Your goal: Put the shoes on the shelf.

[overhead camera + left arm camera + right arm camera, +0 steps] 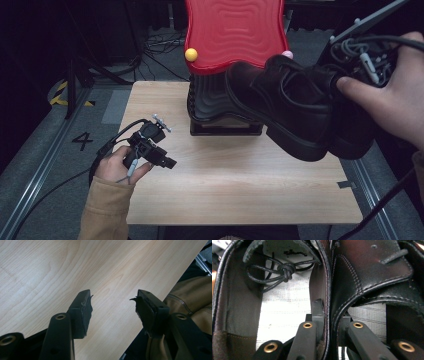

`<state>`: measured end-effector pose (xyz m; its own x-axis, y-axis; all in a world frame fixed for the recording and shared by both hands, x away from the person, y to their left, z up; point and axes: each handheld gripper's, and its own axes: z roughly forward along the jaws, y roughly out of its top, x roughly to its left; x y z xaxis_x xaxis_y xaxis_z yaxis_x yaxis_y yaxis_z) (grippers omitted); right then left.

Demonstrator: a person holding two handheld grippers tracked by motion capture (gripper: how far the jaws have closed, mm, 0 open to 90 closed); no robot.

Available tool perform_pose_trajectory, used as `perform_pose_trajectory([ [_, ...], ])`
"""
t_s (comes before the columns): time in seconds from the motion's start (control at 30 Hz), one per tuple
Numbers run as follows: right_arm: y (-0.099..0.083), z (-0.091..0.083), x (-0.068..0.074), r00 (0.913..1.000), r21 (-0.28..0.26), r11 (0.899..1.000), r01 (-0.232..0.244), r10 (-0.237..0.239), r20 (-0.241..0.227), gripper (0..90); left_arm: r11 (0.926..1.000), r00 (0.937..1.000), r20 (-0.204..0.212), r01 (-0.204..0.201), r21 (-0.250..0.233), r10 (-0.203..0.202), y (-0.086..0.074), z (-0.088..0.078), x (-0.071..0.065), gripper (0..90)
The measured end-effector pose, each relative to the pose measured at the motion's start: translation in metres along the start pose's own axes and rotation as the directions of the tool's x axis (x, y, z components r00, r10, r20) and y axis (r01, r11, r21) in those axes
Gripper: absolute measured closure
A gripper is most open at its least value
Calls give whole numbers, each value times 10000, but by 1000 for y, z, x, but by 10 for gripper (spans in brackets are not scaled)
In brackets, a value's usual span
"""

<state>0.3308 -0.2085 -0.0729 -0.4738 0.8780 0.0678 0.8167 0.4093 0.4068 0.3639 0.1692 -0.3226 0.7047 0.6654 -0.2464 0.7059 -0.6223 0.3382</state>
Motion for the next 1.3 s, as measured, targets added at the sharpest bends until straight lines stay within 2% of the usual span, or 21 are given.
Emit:
perform_pose_trajectory([
  [0.13,11,-11,2,9999,-276,9996,-57,60,93,824,10000,10000,-1,-23,-55,23,-1,-2,1,469],
  [0.27,31,-21,4,9996,-609,9979,-209,219,157,824,10000,10000,17,56,-35,-56,-1,-1,3,468],
  [0.3,31,-21,4,9996,-609,9979,-209,219,157,824,10000,10000,17,56,-35,-56,-1,-1,3,469],
  [0.4,50,-25,4,9989,-813,9961,-328,354,313,823,9999,9999,-12,106,-48,-106,-2,-1,4,468],
  [0.47,54,-25,4,9986,-832,9958,-371,400,341,824,10000,10000,24,53,-47,-53,-2,-1,5,469],
  [0.57,74,-27,4,9974,-1111,9926,-488,544,481,824,9999,10000,-33,67,-121,-68,-4,-2,8,469],
  [0.63,78,-28,4,9970,-1150,9920,-518,580,513,823,9998,9999,31,121,-139,-121,-4,-2,9,469],
  [0.67,88,-28,5,9960,-1291,9900,-573,656,609,823,9998,9999,-78,100,-174,-101,-5,-3,11,469],
  [0.73,92,-29,5,9952,-1318,9890,-675,761,610,824,9996,9998,35,209,-185,-208,-6,-3,12,469],
  [0.77,98,-28,4,9955,-1435,9876,-636,729,599,823,9996,9998,30,197,-202,-197,-7,-3,13,469],
  [0.8,107,-27,6,9936,-1523,9849,-818,926,649,823,9996,9998,-17,203,-218,-203,-8,-3,14,469],
  [0.87,111,-26,6,9934,-1569,9842,-823,937,668,823,9995,9997,4,245,-200,-245,-8,-3,15,469],
  [0.93,127,-23,8,9914,-1672,9818,-898,1043,796,823,9992,9993,-147,332,-228,-336,-11,-4,14,468],
  [1.0,130,-22,8,9906,-1713,9808,-932,1087,833,823,9993,9995,-78,308,-211,-310,-12,-4,14,469],
  [1.13,151,-15,11,9876,-1918,9762,-1017,1222,983,823,9987,9991,-86,417,-308,-420,-18,-8,15,469],
  [1.17,158,-14,12,9869,-2046,9732,-1049,1272,995,822,9981,9987,-52,495,-369,-497,-20,-9,16,469],
  [1.2,163,-13,12,9861,-2160,9702,-1095,1333,989,822,9982,9988,-215,440,-407,-449,-21,-10,16,469],
  [1.23,163,-13,12,9861,-2160,9702,-1095,1333,989,822,9982,9988,-215,440,-407,-449,-21,-10,16,470],
  [1.27,168,-12,12,9856,-2297,9666,-1139,1391,965,821,9977,9986,-69,519,-439,-522,-22,-10,17,470],
  [1.3,178,-10,10,9856,-2566,9585,-1243,1493,801,822,9979,9988,-54,487,-432,-490,-23,-10,17,471],
])
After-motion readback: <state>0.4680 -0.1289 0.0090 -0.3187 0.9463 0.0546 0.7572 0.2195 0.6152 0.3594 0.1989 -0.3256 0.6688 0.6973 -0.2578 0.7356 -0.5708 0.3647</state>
